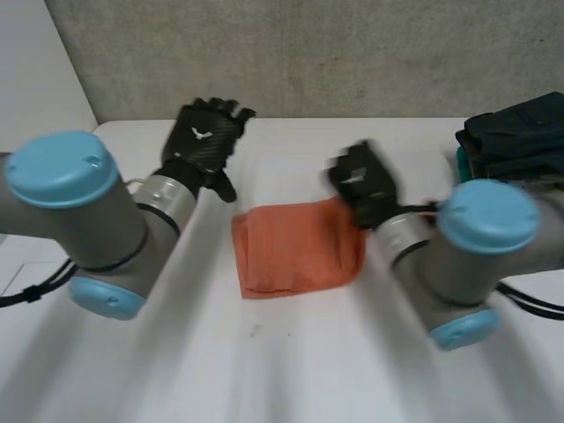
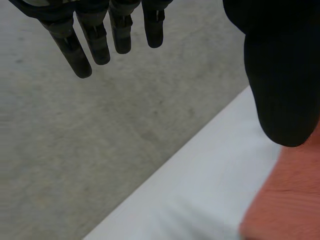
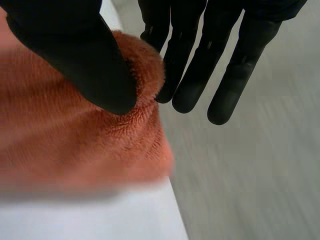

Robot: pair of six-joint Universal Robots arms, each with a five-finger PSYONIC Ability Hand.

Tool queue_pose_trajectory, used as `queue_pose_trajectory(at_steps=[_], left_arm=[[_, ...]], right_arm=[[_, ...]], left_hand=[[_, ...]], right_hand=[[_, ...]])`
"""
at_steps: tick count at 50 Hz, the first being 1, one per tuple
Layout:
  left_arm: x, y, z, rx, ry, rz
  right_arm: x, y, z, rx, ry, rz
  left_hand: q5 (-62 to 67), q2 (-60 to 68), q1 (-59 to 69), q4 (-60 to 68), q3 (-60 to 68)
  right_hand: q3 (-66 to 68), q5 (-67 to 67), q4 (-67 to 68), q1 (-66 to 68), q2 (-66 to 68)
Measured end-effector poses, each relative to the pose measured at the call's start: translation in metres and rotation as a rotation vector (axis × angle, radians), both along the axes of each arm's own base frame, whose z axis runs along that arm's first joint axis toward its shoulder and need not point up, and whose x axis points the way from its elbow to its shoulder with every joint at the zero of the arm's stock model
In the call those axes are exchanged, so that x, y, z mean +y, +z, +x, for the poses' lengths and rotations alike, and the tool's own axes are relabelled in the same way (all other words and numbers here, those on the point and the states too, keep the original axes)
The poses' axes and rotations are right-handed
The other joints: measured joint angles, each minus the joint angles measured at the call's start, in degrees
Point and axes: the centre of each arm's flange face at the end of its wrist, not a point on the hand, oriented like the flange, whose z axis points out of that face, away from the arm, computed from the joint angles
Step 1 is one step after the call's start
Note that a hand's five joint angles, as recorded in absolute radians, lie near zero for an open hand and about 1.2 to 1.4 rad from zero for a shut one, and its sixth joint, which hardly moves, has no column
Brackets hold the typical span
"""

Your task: Fold the laundry.

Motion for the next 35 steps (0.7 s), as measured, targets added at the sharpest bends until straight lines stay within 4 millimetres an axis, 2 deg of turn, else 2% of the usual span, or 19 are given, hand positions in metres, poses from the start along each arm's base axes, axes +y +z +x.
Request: queue_pose_trajectory(at_steps=[2,4,6,9,10,12,17,18,21,25,29,35], left_arm=[[-0.003,0.005,0.009,0.006,0.022,-0.006],[-0.004,0.007,0.014,0.011,0.037,-0.005],[-0.006,0.008,0.020,0.020,0.054,0.002],[-0.008,0.007,0.024,0.038,0.064,0.018],[-0.008,0.006,0.025,0.045,0.065,0.025],[-0.008,0.005,0.025,0.061,0.065,0.036],[-0.006,0.007,0.021,0.090,0.055,0.046],[-0.005,0.009,0.018,0.104,0.044,0.048],[-0.001,0.012,0.011,0.121,0.023,0.047],[0.010,0.013,-0.010,0.149,-0.039,0.063],[0.016,0.000,-0.026,0.133,-0.074,0.119],[0.012,-0.039,-0.036,0.038,-0.031,0.272]], right_arm=[[0.026,-0.009,0.028,0.013,0.167,0.006],[0.041,-0.018,0.042,0.021,0.264,0.030],[0.053,-0.031,0.056,0.027,0.348,0.079],[0.052,-0.039,0.062,0.011,0.338,0.152],[0.049,-0.040,0.063,0.000,0.316,0.176],[0.040,-0.037,0.060,-0.050,0.237,0.238],[0.023,-0.021,0.050,-0.206,0.089,0.351],[0.017,-0.007,0.042,-0.303,0.036,0.403],[0.011,0.009,0.032,-0.394,0.002,0.455],[-0.001,0.031,0.013,-0.495,-0.037,0.547],[-0.010,0.030,0.005,-0.491,-0.062,0.628],[-0.023,0.005,0.006,-0.415,-0.110,0.753]], left_hand=[[0.00,0.00,0.00,0.00,0.00],[0.00,0.00,0.00,0.00,0.00],[0.00,0.00,0.00,0.00,0.00],[0.00,0.00,0.00,0.00,0.00],[0.00,0.00,0.00,0.00,0.00],[0.00,0.00,0.00,0.00,0.00],[0.00,0.00,0.00,0.00,0.00],[0.00,0.00,0.00,0.00,0.00],[0.00,0.00,0.00,0.00,0.00],[0.00,0.00,0.00,0.00,0.00],[0.00,0.00,0.00,0.00,0.00],[0.00,0.00,0.00,0.00,0.00]], right_hand=[[-0.13,0.16,-0.12,0.00,-0.09],[-4.20,-1.41,-4.52,-0.44,-3.91],[-22.71,-18.90,-21.91,-15.12,-22.67],[-48.33,-45.63,-48.10,-40.80,-48.70],[-50.86,-48.74,-51.42,-42.99,-51.04],[-55.84,-52.93,-56.01,-45.81,-55.22],[-56.27,-53.02,-56.51,-45.81,-55.35],[-56.27,-53.02,-56.51,-45.81,-55.35],[-56.27,-53.02,-56.51,-45.81,-55.35],[-56.27,-53.02,-56.51,-45.81,-55.35],[-56.27,-53.02,-56.51,-45.81,-55.35],[-56.27,-53.02,-56.51,-45.81,-55.35]])
